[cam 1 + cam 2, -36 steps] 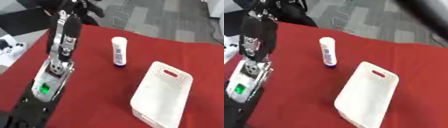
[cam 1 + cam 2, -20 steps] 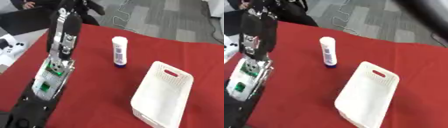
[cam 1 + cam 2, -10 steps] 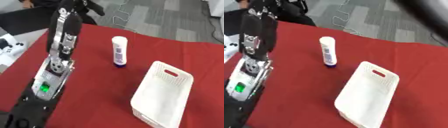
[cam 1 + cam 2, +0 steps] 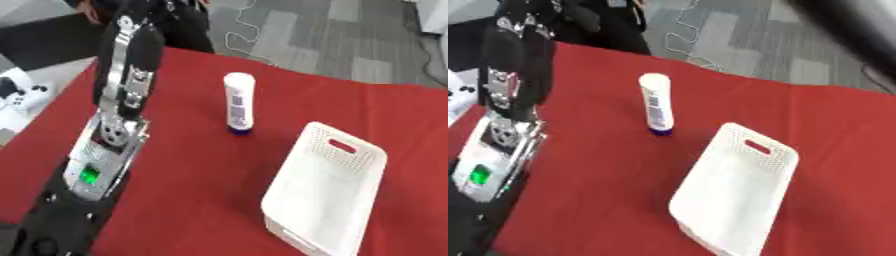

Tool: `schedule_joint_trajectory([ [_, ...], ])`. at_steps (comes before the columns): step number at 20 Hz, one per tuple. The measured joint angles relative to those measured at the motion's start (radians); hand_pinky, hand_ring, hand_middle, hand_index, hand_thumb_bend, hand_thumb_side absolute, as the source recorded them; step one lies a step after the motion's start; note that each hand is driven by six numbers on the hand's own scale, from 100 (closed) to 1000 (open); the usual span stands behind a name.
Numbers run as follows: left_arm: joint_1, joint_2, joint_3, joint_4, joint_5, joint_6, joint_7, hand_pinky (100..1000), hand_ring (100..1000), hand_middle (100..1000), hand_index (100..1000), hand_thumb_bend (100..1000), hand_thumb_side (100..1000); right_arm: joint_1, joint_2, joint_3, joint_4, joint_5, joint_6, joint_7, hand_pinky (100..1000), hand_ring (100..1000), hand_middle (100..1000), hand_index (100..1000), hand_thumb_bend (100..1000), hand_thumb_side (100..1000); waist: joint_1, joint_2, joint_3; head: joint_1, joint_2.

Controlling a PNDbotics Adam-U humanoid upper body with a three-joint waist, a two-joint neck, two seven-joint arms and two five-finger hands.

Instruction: Pick up objects on the table and place them in the box.

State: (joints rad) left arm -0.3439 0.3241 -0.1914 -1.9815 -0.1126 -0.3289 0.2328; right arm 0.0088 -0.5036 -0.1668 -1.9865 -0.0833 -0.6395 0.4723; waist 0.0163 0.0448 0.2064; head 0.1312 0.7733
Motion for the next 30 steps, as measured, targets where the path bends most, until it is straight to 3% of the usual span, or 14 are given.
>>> schedule_joint_trajectory([
  [30,0.0,0.0,0.0,0.0,0.0,0.004,-0.004,618,557,675,822,380,940,0.001,0.0,0.0,0.0,-0.029,0.001,0.001,158,334,394,399,100,1000,0.0,-0.005,0.001,0.01,0.0],
])
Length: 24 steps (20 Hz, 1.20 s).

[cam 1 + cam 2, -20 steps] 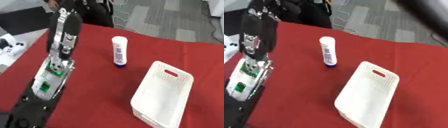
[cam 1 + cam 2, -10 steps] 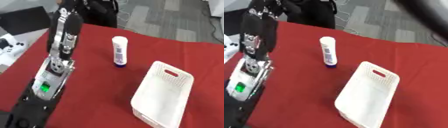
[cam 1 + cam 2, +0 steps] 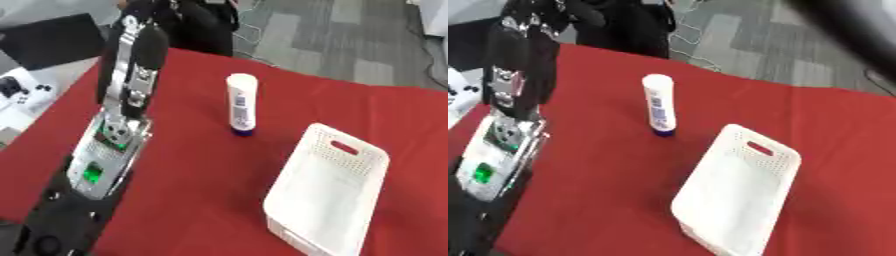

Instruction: Pick up objects on the table and place them in the box.

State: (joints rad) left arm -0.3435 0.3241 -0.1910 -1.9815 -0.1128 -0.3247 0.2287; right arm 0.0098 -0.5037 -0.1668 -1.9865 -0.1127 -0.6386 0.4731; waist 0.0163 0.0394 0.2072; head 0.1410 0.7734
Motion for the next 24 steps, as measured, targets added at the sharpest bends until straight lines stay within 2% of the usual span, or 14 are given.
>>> schedule_joint_trajectory([
  [11,0.0,0.0,0.0,0.0,0.0,0.003,-0.003,615,548,676,829,386,961,0.0,0.0,0.0,0.0,0.012,0.0,0.0,157,334,395,407,100,1000,0.0,0.001,-0.002,0.0,0.0],
  [12,0.0,0.0,0.0,0.0,-0.001,0.007,-0.006,617,548,680,833,351,967,0.0,0.0,0.0,0.0,0.012,0.001,0.001,157,334,396,408,100,1000,0.0,0.002,-0.006,0.0,0.0],
  [13,-0.001,0.0,0.0,0.0,-0.001,0.016,-0.01,617,548,680,833,382,969,0.0,0.0,-0.001,0.0,0.012,0.002,0.002,157,334,396,408,100,1000,-0.001,0.003,-0.008,0.0,0.0],
  [16,-0.026,0.004,0.003,0.0,-0.011,0.048,-0.03,641,561,694,830,367,982,0.001,0.0,-0.001,0.0,0.013,0.004,0.004,158,334,396,410,100,1000,0.0,0.004,-0.009,0.0,0.0],
  [20,-0.088,0.063,0.006,0.001,-0.052,0.092,-0.076,683,581,711,813,329,984,0.009,0.0,-0.005,0.0,0.017,0.005,0.005,157,334,396,414,100,1000,0.005,0.003,-0.009,-0.001,0.0],
  [24,-0.146,0.122,0.002,0.041,-0.118,0.094,-0.132,715,600,743,831,319,1000,0.013,0.0,-0.006,0.0,0.021,0.009,0.009,157,334,396,415,100,1000,0.007,0.0,-0.009,-0.009,0.0],
])
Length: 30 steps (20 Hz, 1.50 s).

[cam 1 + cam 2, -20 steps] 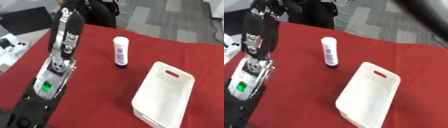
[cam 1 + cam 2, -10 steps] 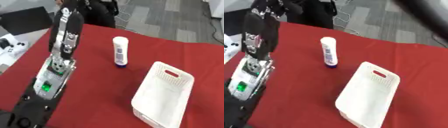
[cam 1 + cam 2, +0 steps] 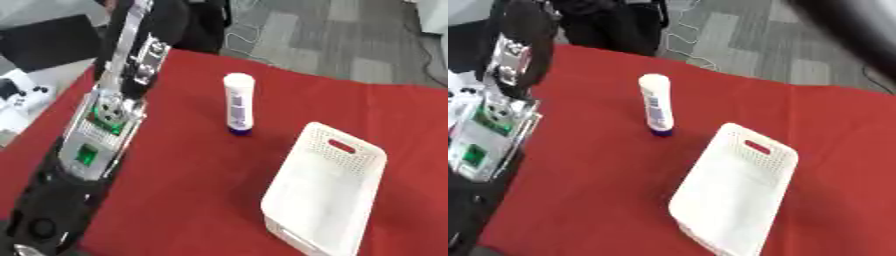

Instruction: Pick up objects on the table and place them in the box.

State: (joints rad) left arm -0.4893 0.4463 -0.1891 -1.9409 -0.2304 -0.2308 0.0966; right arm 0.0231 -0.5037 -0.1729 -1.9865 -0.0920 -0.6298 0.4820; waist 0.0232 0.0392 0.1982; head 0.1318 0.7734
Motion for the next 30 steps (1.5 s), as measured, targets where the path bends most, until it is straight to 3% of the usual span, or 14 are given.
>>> schedule_joint_trajectory([
  [6,-0.077,0.042,-0.034,0.113,-0.041,-0.095,-0.122,714,585,750,865,297,1000,0.0,0.0,0.0,0.0,0.002,0.003,0.003,157,334,396,416,100,1000,0.004,-0.002,-0.006,-0.007,0.001],
  [12,-0.122,0.045,-0.053,0.236,0.016,-0.167,-0.224,720,585,752,867,296,982,0.0,0.0,0.0,0.0,-0.001,0.005,0.005,157,334,396,417,100,1000,0.005,-0.003,-0.012,-0.009,0.001],
  [18,-0.171,0.05,-0.059,0.334,0.029,-0.209,-0.308,739,599,764,850,397,920,0.0,0.0,0.001,0.0,-0.003,0.009,0.009,157,334,396,418,100,1000,0.005,-0.003,-0.013,-0.008,0.001],
  [30,-0.215,0.072,-0.058,0.459,-0.032,-0.277,-0.354,764,635,798,864,458,938,0.003,0.0,0.006,0.0,-0.004,0.011,0.011,157,334,396,419,100,1000,0.006,-0.004,-0.011,-0.008,0.001],
])
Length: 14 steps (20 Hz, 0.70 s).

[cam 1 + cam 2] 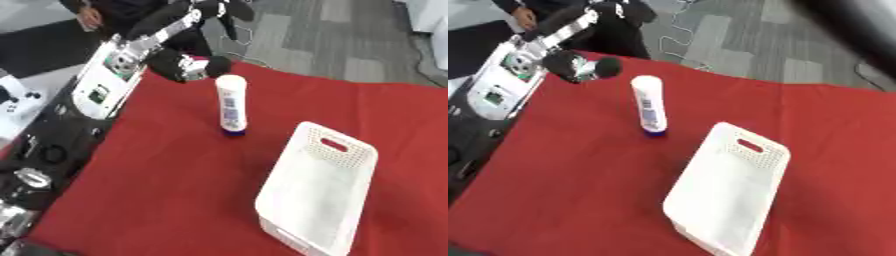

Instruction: Pick up objects on the table and place them in the box.

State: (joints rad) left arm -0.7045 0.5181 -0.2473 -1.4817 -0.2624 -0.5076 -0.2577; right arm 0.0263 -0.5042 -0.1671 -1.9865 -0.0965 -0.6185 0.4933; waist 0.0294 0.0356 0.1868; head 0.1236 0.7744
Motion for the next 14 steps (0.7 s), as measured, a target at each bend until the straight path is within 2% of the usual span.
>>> schedule_joint_trajectory([
  [7,-0.017,0.0,-0.002,0.066,-0.014,-0.031,-0.017,755,623,792,876,439,979,0.0,0.0,0.0,0.0,0.0,0.002,0.002,157,334,396,419,100,1000,0.002,0.0,0.0,0.009,0.0],
  [14,-0.023,-0.005,-0.006,0.15,0.023,-0.049,-0.018,740,599,770,878,457,925,0.0,0.0,0.0,0.0,0.0,0.002,0.002,157,334,397,419,100,1000,0.002,0.0,-0.003,0.011,0.0],
])
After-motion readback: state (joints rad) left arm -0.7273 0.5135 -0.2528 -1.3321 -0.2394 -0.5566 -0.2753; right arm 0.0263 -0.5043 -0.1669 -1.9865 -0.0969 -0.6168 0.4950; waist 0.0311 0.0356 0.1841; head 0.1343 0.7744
